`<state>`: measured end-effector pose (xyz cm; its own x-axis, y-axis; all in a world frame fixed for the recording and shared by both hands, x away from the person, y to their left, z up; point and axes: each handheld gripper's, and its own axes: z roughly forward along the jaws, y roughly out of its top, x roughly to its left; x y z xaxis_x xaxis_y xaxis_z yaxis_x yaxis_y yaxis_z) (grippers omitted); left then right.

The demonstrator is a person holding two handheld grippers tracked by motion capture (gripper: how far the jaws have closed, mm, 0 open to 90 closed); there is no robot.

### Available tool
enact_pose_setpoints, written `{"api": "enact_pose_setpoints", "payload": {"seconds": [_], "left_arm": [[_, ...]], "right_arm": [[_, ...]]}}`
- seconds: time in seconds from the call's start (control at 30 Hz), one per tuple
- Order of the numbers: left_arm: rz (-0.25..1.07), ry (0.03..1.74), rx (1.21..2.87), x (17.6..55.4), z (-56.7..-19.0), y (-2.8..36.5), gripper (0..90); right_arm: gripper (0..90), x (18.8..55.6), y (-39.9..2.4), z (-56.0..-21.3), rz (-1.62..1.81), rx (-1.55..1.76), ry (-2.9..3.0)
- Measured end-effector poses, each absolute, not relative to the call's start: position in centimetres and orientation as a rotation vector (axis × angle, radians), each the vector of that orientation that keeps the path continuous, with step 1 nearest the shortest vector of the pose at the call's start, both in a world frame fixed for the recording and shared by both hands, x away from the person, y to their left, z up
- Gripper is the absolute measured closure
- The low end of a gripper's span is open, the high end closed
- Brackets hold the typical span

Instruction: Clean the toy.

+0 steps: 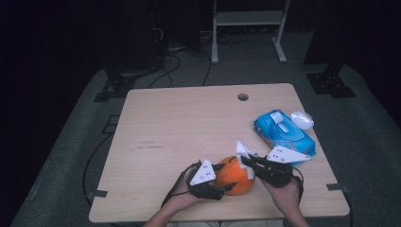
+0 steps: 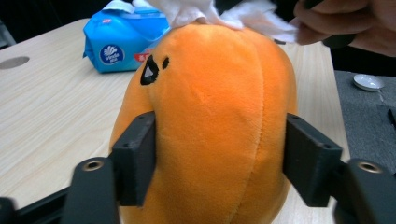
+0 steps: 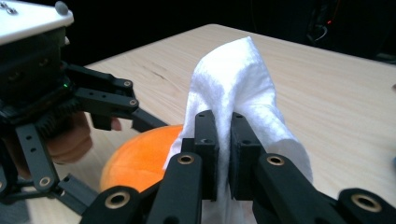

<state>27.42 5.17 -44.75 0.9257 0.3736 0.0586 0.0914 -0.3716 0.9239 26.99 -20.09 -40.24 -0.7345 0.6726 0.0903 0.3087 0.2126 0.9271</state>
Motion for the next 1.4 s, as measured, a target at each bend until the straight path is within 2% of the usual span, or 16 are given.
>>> {"api": "enact_pose_setpoints", "payload": {"seconds": [0.07, 0.1, 0.13, 0.2, 0.27, 0.33, 0.47, 0.6, 0.77, 0.9, 1.13, 1.3, 1.37, 1.4], "left_arm": [[0.313, 0.355, 1.933, 27.5, -44.8, 5.0, 19.4], [0.314, 0.354, 1.923, 27.4, -45.0, 5.0, 19.1], [0.316, 0.349, 1.927, 27.4, -45.0, 5.0, 19.8], [0.351, 0.331, 1.946, 27.2, -44.7, 5.1, 27.9], [0.378, 0.337, 1.944, 27.0, -44.4, 5.1, 36.0], [0.375, 0.341, 1.935, 27.0, -44.2, 5.2, 39.6], [0.332, 0.369, 1.920, 27.5, -44.4, 5.7, 41.0], [0.310, 0.420, 1.905, 28.0, -44.4, 6.1, 41.8], [0.339, 0.422, 1.913, 27.8, -43.8, 6.6, 42.9], [0.320, 0.438, 1.901, 28.0, -43.7, 6.8, 42.9], [0.342, 0.432, 1.913, 27.7, -43.4, 6.6, 43.4], [0.355, 0.420, 1.886, 27.6, -43.0, 7.1, 44.8], [0.362, 0.413, 1.854, 27.5, -42.8, 7.0, 41.4], [0.369, 0.420, 1.845, 27.6, -42.8, 6.9, 35.0]], "right_arm": [[83.0, 26.7, -19.7, -40.2, 1.551, 0.902, 2.170], [83.0, 26.5, -19.4, -40.1, 1.564, 0.877, 2.179], [83.0, 26.2, -18.7, -40.0, 1.585, 0.838, 2.202], [83.0, 26.0, -18.0, -39.8, 1.542, 0.790, 2.223], [83.0, 26.3, -18.3, -39.7, 1.538, 0.807, 2.207], [82.9, 26.9, -19.5, -40.0, 1.536, 0.863, 2.182], [83.6, 27.1, -20.4, -40.4, 1.527, 0.927, 2.152], [83.7, 26.2, -18.7, -39.9, 1.577, 0.839, 2.179], [83.6, 26.8, -19.2, -39.9, 1.551, 0.857, 2.164], [83.6, 27.0, -20.4, -40.4, 1.570, 0.950, 2.132], [83.5, 25.7, -16.7, -39.9, 1.578, 0.761, 2.220], [83.5, 26.6, -18.3, -40.1, 1.576, 0.862, 2.168], [83.4, 26.5, -18.3, -40.1, 1.566, 0.869, 2.160], [83.4, 26.3, -18.0, -40.1, 1.575, 0.862, 2.170]]}}
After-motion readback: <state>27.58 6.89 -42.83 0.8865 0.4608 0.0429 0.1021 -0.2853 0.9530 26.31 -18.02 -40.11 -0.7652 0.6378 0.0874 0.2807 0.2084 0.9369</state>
